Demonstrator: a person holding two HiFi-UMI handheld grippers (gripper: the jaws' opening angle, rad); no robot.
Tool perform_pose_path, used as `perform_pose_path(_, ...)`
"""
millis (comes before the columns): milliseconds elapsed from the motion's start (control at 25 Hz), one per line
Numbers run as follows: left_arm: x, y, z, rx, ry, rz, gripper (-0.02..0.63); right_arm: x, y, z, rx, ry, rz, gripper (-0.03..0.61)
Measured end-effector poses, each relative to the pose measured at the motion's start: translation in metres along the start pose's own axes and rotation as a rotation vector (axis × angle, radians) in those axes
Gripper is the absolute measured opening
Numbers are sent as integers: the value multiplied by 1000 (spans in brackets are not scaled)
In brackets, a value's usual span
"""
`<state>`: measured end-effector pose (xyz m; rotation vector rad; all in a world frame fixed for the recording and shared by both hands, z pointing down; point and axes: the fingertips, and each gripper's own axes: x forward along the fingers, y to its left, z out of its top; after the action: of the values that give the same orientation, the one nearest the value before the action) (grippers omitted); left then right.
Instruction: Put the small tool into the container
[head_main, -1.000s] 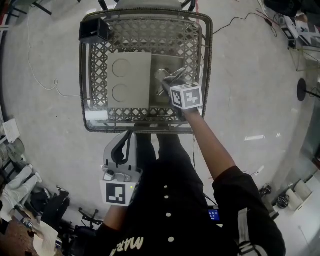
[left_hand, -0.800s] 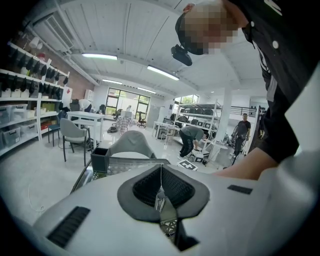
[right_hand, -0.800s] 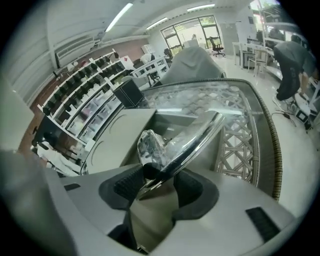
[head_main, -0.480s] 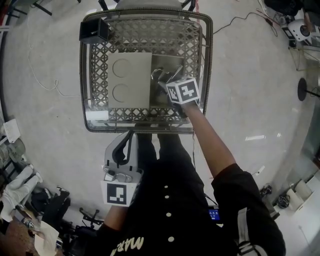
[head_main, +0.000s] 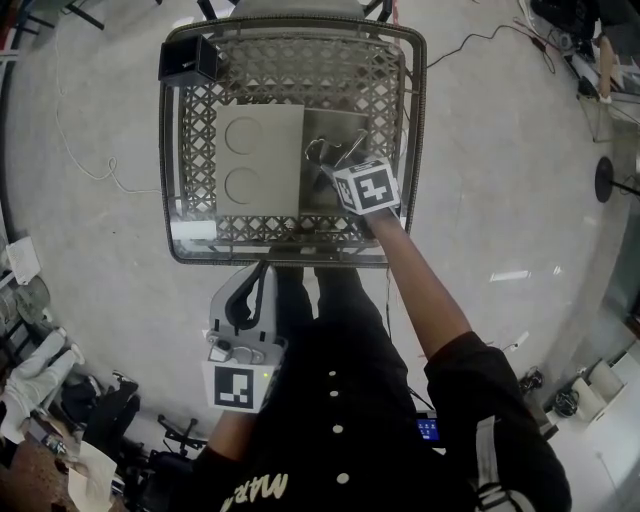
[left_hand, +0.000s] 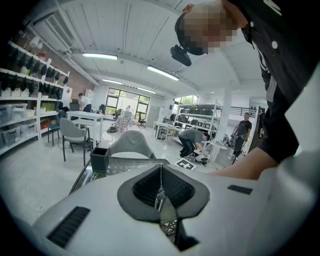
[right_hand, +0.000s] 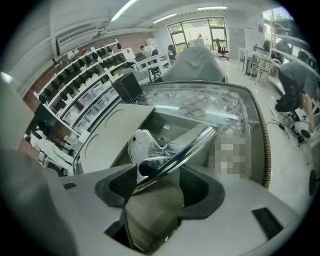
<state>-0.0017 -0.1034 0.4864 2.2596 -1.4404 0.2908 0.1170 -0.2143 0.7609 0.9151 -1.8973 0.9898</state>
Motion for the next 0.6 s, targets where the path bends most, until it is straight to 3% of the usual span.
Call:
perform_pose_path(120,1,0,-1,1,-2,-1,29,-4,-6,0,-24,-7,-39,265)
perform_pose_path(280,1,-1,0,0,-2,-5,29,1,-5,-1,-96,-9,-71,188)
perform_pose_path(400,1,-2,1,1,-3,-5,29,5,-5,-3,-98,-7,-73,168)
perform_pose_path(600,1,-1,-1,3,2,-5,29,2,-8,-1,-108,-37,-100,24)
